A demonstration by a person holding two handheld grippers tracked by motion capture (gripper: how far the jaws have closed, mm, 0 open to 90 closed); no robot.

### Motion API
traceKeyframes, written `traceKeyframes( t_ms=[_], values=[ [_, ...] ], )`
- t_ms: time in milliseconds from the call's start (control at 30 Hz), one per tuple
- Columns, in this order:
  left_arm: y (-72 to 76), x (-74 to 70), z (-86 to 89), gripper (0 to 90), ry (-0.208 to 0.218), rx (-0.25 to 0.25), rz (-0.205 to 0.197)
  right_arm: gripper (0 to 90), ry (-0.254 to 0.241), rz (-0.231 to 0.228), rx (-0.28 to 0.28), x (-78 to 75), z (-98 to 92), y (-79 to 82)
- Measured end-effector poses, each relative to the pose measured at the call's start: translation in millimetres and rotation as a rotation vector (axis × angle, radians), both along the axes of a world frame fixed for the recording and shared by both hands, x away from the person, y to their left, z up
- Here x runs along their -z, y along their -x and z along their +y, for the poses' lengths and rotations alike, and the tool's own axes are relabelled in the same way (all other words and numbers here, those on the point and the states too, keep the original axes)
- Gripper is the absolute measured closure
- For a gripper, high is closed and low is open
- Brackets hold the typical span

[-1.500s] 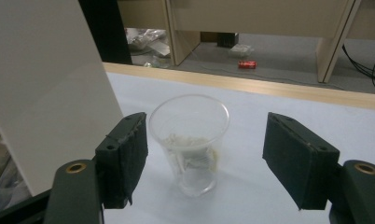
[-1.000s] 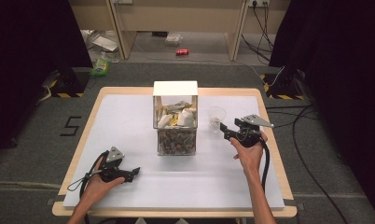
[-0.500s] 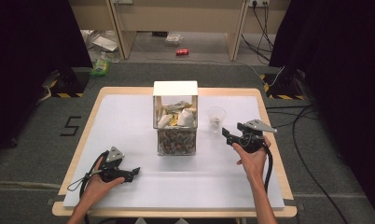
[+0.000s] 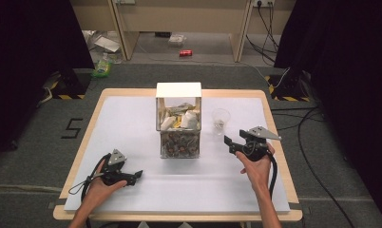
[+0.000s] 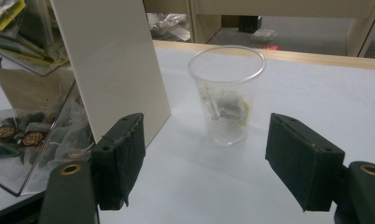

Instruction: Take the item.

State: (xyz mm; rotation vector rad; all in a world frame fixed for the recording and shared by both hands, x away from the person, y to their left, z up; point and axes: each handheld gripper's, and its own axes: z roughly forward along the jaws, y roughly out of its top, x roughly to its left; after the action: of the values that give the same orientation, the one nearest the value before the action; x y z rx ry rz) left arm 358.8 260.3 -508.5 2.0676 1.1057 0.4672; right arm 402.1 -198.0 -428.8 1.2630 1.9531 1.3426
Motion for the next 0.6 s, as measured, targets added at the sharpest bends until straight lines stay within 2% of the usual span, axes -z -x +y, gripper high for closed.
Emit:
traceKeyframes(
  t_ms=[600],
  values=[
    [-0.1, 0.0, 0.0, 6.7, 0.000, 0.000, -0.001, 29.2, 0.016, 0.011, -0.042, 6.5, 5.0, 18.0]
  ],
)
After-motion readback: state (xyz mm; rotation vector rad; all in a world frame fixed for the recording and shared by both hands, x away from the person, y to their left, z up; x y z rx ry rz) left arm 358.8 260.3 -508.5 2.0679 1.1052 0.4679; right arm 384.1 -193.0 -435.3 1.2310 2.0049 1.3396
